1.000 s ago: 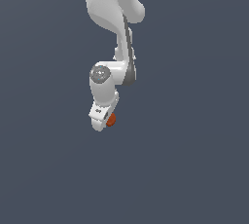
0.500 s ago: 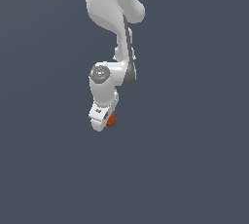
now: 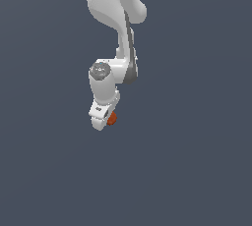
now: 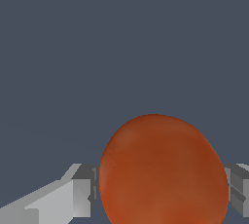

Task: Pick up the object and move it to a goal position.

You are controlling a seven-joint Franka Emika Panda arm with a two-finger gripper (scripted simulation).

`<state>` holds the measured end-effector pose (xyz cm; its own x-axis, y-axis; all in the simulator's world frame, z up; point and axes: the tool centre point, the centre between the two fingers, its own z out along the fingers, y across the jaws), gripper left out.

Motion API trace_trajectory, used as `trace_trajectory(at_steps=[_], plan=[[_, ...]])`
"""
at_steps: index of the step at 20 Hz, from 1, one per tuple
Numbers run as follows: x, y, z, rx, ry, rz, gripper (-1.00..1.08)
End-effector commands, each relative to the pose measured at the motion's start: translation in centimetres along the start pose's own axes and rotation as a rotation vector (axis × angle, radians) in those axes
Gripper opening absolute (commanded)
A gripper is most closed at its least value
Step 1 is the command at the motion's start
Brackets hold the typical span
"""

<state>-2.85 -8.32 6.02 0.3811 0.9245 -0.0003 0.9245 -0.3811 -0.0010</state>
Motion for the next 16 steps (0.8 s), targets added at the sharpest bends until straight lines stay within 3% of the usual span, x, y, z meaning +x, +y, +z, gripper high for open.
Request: trace_trajectory(at_steps=[1, 16], plan=[[-0.3, -0.1, -1.1, -0.003, 0.000, 0.000, -1.00], [-3.8, -3.1, -13.1, -0.002, 0.000, -0.001, -1.00]])
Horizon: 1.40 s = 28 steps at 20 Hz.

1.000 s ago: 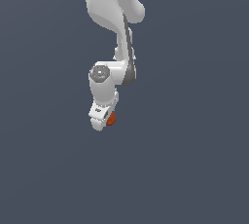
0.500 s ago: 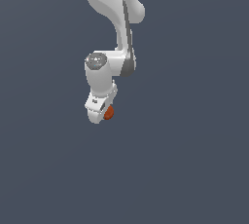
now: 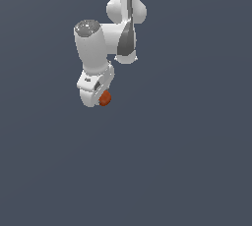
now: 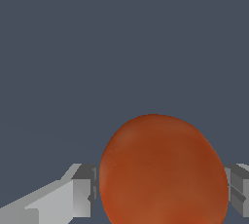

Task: Pick up the object and move it to a goal position.

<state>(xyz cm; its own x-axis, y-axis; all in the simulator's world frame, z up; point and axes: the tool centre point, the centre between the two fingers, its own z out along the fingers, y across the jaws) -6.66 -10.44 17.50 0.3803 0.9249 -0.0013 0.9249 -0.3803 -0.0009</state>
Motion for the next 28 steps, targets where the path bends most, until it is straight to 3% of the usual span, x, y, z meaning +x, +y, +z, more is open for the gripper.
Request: trace_trajectory(at_steps=[1, 17, 28], plan=[[-0.7, -0.6, -2.6, -0.002, 0.001, -0.001, -1.00], [-5.6, -4.3, -19.5, -0.001, 0.005, -0.001, -1.00], [-7.6, -5.3, -26.0, -0.001, 0.002, 0.000, -1.00]])
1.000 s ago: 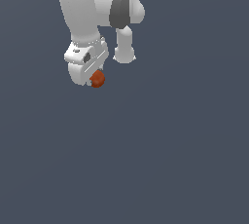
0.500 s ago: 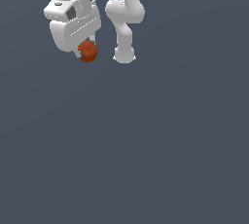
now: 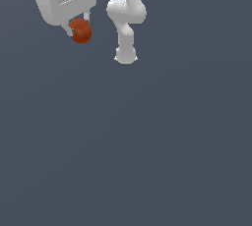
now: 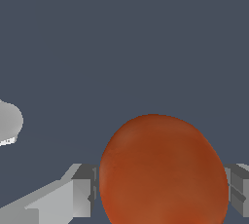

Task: Pick up the object and move it to a goal position.

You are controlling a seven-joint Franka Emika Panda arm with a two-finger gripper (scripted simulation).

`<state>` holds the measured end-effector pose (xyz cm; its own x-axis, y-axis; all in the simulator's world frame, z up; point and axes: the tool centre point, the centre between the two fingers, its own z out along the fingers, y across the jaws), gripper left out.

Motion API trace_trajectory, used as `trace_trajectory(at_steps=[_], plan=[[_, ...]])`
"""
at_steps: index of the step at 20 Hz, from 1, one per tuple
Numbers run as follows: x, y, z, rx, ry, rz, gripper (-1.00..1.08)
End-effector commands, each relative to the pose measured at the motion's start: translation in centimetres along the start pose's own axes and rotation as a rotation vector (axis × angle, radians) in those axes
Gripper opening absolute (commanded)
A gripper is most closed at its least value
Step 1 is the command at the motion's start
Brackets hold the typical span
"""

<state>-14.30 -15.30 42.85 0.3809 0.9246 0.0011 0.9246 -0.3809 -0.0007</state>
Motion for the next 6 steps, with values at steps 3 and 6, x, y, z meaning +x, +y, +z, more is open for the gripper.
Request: trace_trajectory(at_steps=[3, 6], plan=[[-0.39, -0.13, -1.35, -0.001, -0.001, 0.000, -1.00], [-0.45, -0.12, -1.56, -0.001, -0.001, 0.000, -1.00]])
